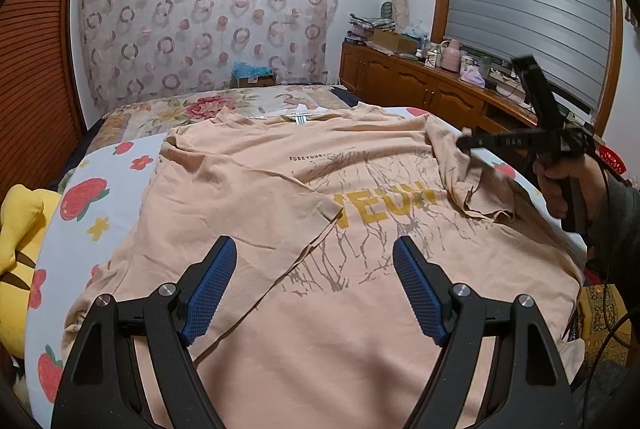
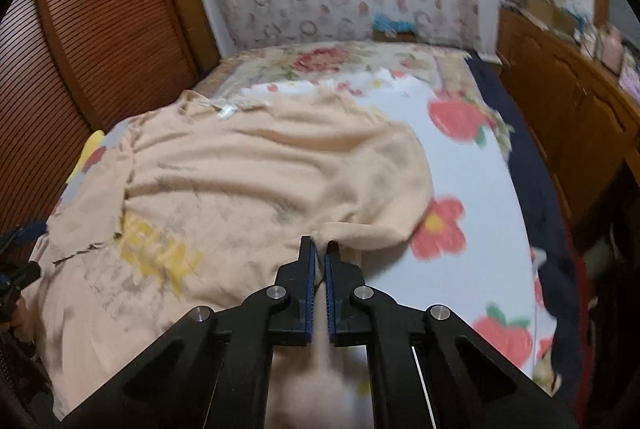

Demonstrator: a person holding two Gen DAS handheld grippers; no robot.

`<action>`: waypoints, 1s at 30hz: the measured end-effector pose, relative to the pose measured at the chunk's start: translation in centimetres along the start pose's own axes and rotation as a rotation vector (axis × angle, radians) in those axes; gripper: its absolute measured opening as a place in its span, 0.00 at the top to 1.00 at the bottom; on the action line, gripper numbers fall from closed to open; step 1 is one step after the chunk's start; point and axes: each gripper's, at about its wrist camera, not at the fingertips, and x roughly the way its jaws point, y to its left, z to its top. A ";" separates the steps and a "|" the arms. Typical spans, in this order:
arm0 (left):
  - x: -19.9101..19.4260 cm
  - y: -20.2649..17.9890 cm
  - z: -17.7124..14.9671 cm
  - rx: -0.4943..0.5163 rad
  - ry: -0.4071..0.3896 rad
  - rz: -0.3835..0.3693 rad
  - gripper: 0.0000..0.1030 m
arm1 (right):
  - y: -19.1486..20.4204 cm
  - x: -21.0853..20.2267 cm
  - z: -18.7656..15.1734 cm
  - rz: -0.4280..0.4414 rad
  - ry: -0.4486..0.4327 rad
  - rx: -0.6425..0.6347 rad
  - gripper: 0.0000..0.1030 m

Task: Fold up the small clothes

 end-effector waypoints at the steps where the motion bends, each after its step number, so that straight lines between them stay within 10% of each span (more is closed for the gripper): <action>1: 0.0 0.1 0.0 -0.001 0.000 0.000 0.21 | 0.6 0.1 0.5 0.006 -0.006 -0.021 0.96; 12: -0.4 0.9 -0.4 -0.011 -0.003 0.007 0.21 | 4.4 2.4 4.6 -0.089 -0.042 -0.125 0.97; 19: -0.4 1.1 -0.6 -0.022 0.000 0.006 0.21 | 6.6 4.0 6.3 0.034 -0.041 -0.129 0.97; 24: -0.4 1.0 -0.6 -0.021 0.000 0.007 0.21 | 8.6 4.2 6.7 0.110 -0.036 -0.157 0.59; 30: 0.2 0.8 0.1 -0.006 0.024 -0.041 0.21 | 7.1 2.0 3.8 0.018 -0.051 -0.149 0.58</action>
